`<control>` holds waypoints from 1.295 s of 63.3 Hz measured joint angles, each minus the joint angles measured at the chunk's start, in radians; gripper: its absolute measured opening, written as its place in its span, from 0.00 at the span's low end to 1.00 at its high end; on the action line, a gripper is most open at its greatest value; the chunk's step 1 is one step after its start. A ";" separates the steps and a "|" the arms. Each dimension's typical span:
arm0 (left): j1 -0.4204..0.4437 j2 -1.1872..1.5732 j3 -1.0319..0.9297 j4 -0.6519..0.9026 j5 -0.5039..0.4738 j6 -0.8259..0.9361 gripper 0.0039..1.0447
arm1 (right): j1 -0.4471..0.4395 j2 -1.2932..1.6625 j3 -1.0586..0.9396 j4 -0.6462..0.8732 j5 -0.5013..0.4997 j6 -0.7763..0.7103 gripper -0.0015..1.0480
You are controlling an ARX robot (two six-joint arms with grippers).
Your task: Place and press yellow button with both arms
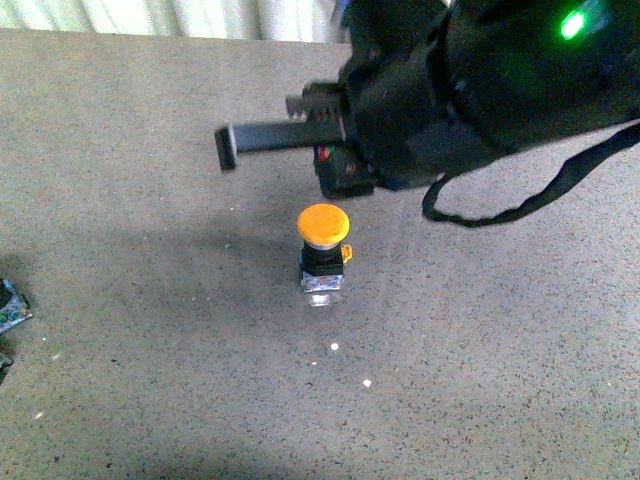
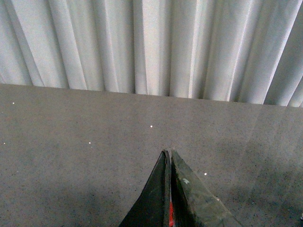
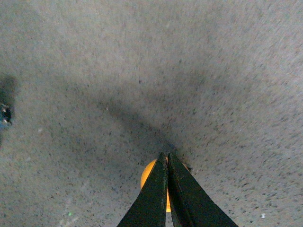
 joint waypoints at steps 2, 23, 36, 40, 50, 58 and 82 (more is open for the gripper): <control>0.000 0.000 0.000 0.000 0.000 0.000 0.01 | -0.008 -0.035 -0.009 0.011 0.015 -0.001 0.01; 0.000 0.000 0.000 0.000 0.000 0.000 0.01 | -0.089 -0.297 -0.422 0.738 0.342 -0.181 0.01; 0.000 0.000 0.000 0.000 0.000 0.000 0.01 | -0.194 -0.480 -0.632 0.877 0.257 -0.213 0.01; 0.000 0.000 0.000 0.000 0.000 0.000 0.01 | -0.227 -0.525 -0.685 0.872 0.233 -0.219 0.01; 0.000 0.000 0.000 0.000 0.000 0.000 0.01 | -0.291 -0.662 -0.783 0.834 0.161 -0.223 0.01; 0.000 0.000 0.000 0.000 0.000 0.000 0.01 | -0.330 -0.753 -0.834 0.788 0.129 -0.223 0.01; 0.000 0.000 0.000 0.000 0.000 0.000 0.01 | -0.465 -0.977 -0.942 0.671 -0.006 -0.224 0.01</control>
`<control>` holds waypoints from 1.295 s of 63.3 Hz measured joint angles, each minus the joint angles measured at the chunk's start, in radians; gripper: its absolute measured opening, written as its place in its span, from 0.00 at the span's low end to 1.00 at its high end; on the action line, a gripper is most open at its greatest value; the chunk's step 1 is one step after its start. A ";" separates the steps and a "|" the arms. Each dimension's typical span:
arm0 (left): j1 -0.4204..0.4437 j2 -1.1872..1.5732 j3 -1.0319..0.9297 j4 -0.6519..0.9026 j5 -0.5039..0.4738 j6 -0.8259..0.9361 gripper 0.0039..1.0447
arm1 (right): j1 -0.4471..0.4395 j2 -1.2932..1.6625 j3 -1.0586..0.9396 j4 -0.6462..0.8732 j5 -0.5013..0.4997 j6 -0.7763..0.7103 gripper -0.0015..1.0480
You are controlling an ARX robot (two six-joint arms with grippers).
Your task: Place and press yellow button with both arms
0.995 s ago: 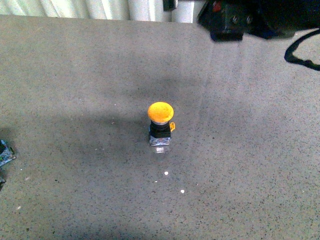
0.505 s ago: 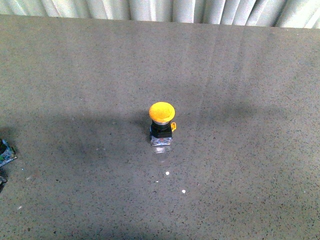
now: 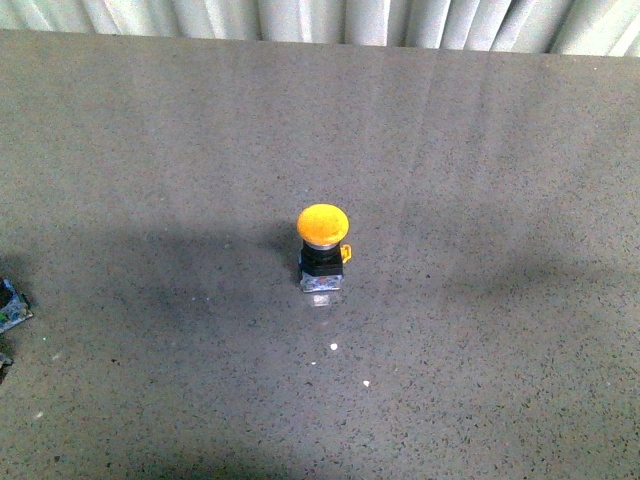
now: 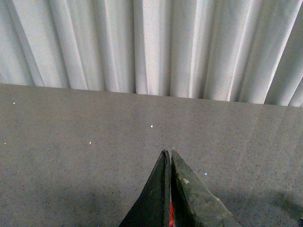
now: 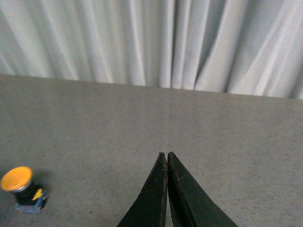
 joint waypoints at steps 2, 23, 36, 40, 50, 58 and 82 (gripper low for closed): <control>0.000 0.000 0.000 0.000 0.000 0.000 0.01 | -0.007 -0.034 0.000 -0.026 -0.002 0.000 0.01; 0.000 0.000 0.000 0.000 0.000 0.000 0.01 | -0.009 -0.285 -0.001 -0.254 -0.007 0.000 0.01; 0.000 0.000 0.000 0.000 0.000 0.000 0.01 | -0.009 -0.388 -0.002 -0.353 -0.007 0.000 0.01; 0.000 0.000 0.000 0.000 0.000 0.000 0.01 | -0.009 -0.418 -0.002 -0.382 -0.007 0.000 0.01; 0.000 0.000 0.000 0.000 0.000 0.000 0.01 | -0.009 -0.484 -0.002 -0.446 -0.007 0.000 0.01; 0.000 0.000 0.000 0.000 0.000 0.000 0.01 | -0.009 -0.525 -0.002 -0.488 -0.007 0.000 0.01; 0.000 0.000 0.000 0.000 0.000 0.000 0.01 | -0.009 -0.751 -0.001 -0.725 -0.008 0.000 0.01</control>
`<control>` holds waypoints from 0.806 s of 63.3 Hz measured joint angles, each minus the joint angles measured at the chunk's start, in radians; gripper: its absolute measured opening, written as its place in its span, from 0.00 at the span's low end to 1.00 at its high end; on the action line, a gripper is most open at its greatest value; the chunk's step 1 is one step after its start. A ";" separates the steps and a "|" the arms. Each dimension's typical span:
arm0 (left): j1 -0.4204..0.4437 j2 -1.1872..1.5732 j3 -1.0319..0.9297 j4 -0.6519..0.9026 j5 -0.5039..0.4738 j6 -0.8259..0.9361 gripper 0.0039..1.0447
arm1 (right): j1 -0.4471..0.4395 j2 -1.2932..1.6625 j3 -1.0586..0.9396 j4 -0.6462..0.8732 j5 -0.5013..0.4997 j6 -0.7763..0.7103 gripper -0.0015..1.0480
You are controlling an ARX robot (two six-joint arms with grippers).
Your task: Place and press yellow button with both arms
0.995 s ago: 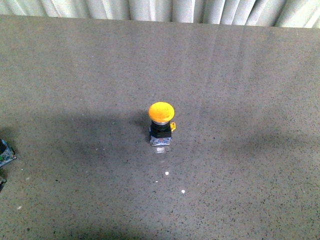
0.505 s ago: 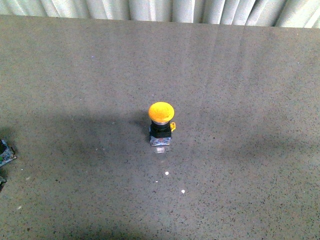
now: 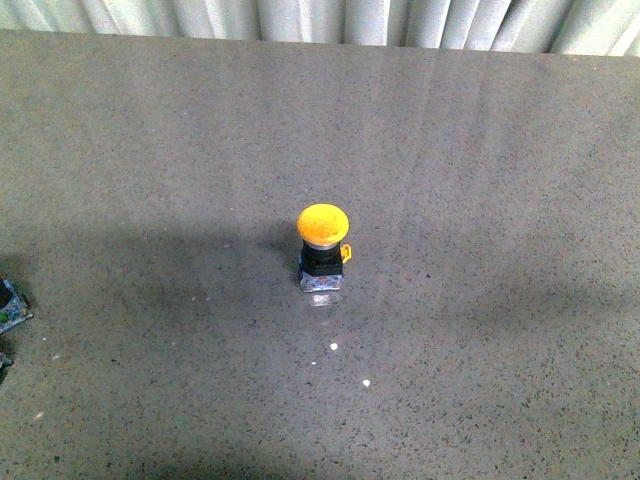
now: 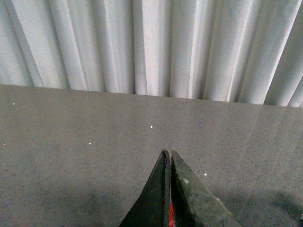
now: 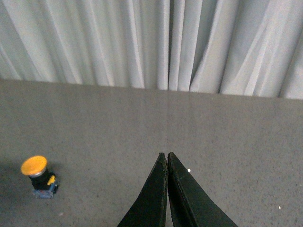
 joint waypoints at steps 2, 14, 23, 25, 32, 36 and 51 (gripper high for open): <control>0.000 0.000 0.000 0.000 0.000 0.000 0.01 | 0.000 -0.009 0.000 -0.004 0.000 0.000 0.01; 0.000 0.000 0.000 0.000 0.000 0.000 0.07 | 0.000 -0.013 0.000 -0.006 0.001 -0.002 0.03; 0.000 0.000 0.000 0.000 0.000 0.000 0.37 | 0.000 -0.013 0.000 -0.006 0.000 -0.002 0.29; 0.000 0.000 0.000 0.000 0.000 0.000 0.42 | 0.000 -0.013 0.000 -0.006 0.000 -0.002 0.36; 0.000 0.000 0.000 0.000 0.000 0.000 0.67 | 0.000 -0.013 0.000 -0.006 0.000 -0.002 0.61; 0.000 0.000 0.000 0.000 0.000 0.000 0.79 | 0.000 -0.013 0.000 -0.006 0.000 -0.002 0.71; 0.000 0.000 0.000 0.000 0.000 0.002 0.91 | 0.000 -0.013 0.000 -0.006 0.000 -0.002 0.91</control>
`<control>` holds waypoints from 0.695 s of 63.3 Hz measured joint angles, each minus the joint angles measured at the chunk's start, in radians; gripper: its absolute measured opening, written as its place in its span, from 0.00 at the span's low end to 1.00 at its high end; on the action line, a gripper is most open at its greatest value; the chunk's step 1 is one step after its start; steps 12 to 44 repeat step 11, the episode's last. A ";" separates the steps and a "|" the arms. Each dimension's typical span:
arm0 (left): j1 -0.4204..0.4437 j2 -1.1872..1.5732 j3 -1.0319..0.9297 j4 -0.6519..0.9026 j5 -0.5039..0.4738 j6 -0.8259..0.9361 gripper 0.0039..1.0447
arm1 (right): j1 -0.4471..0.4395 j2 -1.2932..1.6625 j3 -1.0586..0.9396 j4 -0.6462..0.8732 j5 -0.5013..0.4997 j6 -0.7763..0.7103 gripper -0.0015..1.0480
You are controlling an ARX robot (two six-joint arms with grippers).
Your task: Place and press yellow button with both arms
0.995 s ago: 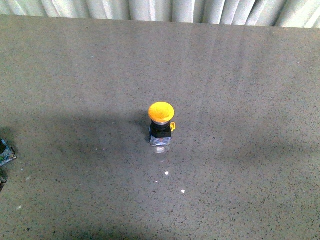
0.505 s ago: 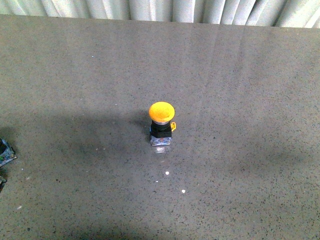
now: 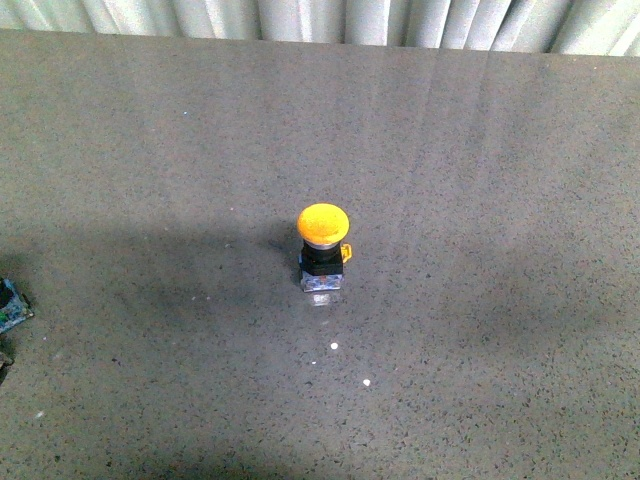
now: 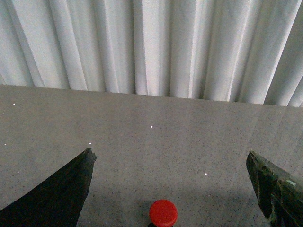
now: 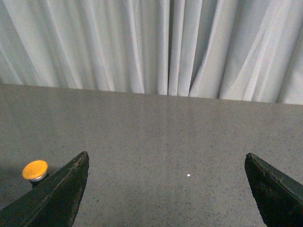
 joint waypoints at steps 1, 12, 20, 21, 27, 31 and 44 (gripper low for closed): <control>0.000 0.000 0.000 0.000 0.000 0.000 0.91 | 0.000 0.000 0.000 0.000 0.000 0.000 0.91; 0.000 0.000 0.000 0.000 0.000 0.000 0.91 | 0.000 0.000 0.000 0.000 0.000 0.000 0.91; 0.000 0.000 0.000 0.000 0.000 0.000 0.91 | 0.000 0.000 0.000 0.000 0.000 0.000 0.91; 0.000 0.000 0.000 0.000 0.000 0.000 0.91 | 0.000 0.000 0.000 0.000 0.000 0.000 0.91; 0.000 0.000 0.000 0.000 0.000 0.000 0.91 | 0.000 0.000 0.000 0.000 0.000 0.000 0.91; 0.000 0.000 0.000 0.000 0.000 0.000 0.91 | 0.000 0.000 0.000 0.000 0.000 0.000 0.91; 0.000 0.000 0.000 0.000 0.000 0.000 0.91 | 0.000 0.000 0.000 0.000 0.000 0.000 0.91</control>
